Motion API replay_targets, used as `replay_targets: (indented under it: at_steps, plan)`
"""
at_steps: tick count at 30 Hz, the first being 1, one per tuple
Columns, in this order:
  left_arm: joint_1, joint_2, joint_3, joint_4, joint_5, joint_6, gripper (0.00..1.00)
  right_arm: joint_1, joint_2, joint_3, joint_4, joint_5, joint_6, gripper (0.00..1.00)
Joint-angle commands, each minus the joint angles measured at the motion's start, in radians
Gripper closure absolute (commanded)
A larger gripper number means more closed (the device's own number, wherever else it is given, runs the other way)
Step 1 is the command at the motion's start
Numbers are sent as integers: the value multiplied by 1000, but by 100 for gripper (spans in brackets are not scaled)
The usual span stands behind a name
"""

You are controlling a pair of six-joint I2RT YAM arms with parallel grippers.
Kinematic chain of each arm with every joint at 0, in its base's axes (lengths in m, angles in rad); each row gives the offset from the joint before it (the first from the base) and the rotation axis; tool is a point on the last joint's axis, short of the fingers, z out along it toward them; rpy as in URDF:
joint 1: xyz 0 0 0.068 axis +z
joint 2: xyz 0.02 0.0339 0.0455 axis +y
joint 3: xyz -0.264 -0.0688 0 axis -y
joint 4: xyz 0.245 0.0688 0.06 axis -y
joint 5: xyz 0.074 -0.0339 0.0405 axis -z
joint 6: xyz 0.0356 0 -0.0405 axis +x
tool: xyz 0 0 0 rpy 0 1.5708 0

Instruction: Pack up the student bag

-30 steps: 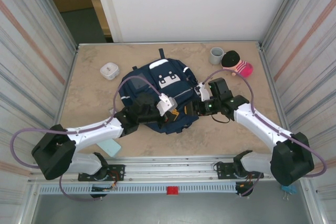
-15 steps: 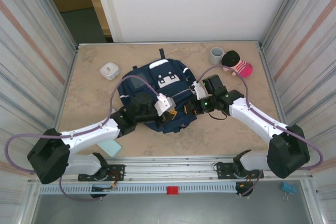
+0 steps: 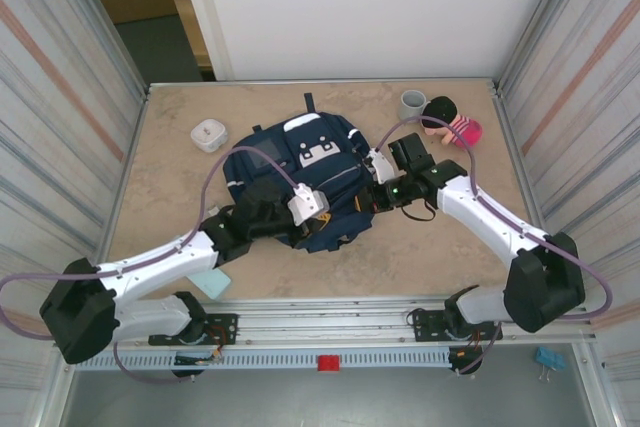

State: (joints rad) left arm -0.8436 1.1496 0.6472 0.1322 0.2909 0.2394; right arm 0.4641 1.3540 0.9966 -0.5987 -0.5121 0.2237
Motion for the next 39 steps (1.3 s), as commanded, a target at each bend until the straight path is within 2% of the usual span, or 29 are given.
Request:
replay_targets:
  at_steps: [1, 3, 7, 8, 10, 16, 19, 22, 25, 26, 30, 32, 33, 34, 35, 39]
  plan:
    - [16, -105, -18, -57, -2, 26, 100, -92, 12, 14, -37, 154, -81, 100]
    - [21, -98, -13, -99, -38, 22, 95, -69, -25, 13, -9, 49, -111, 100]
    - [21, -53, 31, -167, -48, 21, 67, -26, -55, 41, -28, -123, -94, 100]
    - [20, -41, 47, -172, -48, 18, 58, -19, -47, 54, -54, -144, -75, 100]
    - [11, -18, 78, -171, -59, 11, 47, -12, -31, 74, -100, -161, -32, 100]
    - [-28, 62, 167, -133, -63, -10, 28, -7, -10, 86, -106, -212, 155, 100]
    - [-50, 123, 201, -151, -127, -7, 29, -11, 3, 108, -99, -251, 249, 100]
    - [-51, 202, 227, -221, -196, 23, 45, -24, 5, 121, -84, -303, 321, 100]
    - [-69, 249, 233, -278, -186, 86, 62, -56, 8, 126, -84, -318, 363, 100]
    - [-80, 248, 225, -275, -177, 108, 64, -67, 12, 125, -82, -321, 372, 100]
    - [-110, 246, 201, -294, -190, 186, 64, -91, 39, 120, -80, -348, 379, 100]
    - [-116, 247, 194, -324, -214, 209, 56, -92, 46, 113, -64, -374, 394, 100]
    - [-116, 243, 185, -328, -224, 217, 45, -92, 46, 108, -49, -389, 409, 100]
    - [-116, 238, 177, -327, -228, 223, 15, -93, 43, 99, -34, -402, 423, 100]
    - [-116, 230, 171, -326, -226, 227, 2, -93, 41, 95, -29, -405, 431, 100]
    - [-120, 141, 126, -221, -203, 176, 1, -92, 33, 87, -61, -354, 425, 100]
